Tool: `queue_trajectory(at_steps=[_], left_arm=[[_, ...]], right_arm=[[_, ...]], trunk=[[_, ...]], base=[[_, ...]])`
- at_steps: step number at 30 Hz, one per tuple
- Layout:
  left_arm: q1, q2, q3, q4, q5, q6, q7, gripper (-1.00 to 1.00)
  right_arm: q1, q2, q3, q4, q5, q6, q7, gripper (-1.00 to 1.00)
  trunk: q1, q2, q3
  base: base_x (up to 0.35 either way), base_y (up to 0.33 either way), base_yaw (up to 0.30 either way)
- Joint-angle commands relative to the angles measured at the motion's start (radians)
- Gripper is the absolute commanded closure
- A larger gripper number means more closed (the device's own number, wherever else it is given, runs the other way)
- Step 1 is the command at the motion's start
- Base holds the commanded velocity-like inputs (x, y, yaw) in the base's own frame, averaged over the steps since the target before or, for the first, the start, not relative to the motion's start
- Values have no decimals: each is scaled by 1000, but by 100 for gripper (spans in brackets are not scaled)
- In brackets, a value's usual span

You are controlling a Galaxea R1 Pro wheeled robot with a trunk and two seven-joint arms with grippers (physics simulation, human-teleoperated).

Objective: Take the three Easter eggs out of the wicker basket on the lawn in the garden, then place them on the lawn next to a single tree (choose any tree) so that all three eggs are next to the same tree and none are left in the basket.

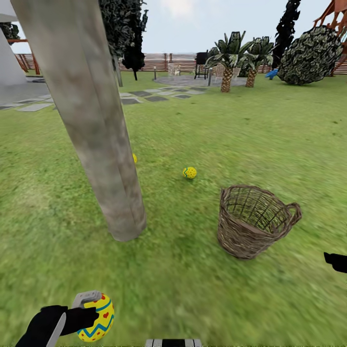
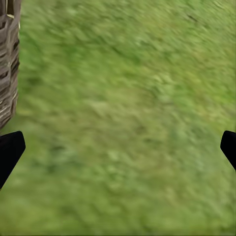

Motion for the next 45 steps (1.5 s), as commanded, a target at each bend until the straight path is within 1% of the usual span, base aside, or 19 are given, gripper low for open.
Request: queue_trajectory(at_steps=[1,45], left_arm=[[0,0,1,-1,9,7,3,100],[0,-2,-5,8,9,5,4,100]], right_arm=[[-1,0,-1,-1,11,4,9,-100],[-1,1,-2,-1,10,6,9,-100]], trunk=[[0,-1,-5],[20,-11,-175]], base=[[0,0,0],[0,0,0]])
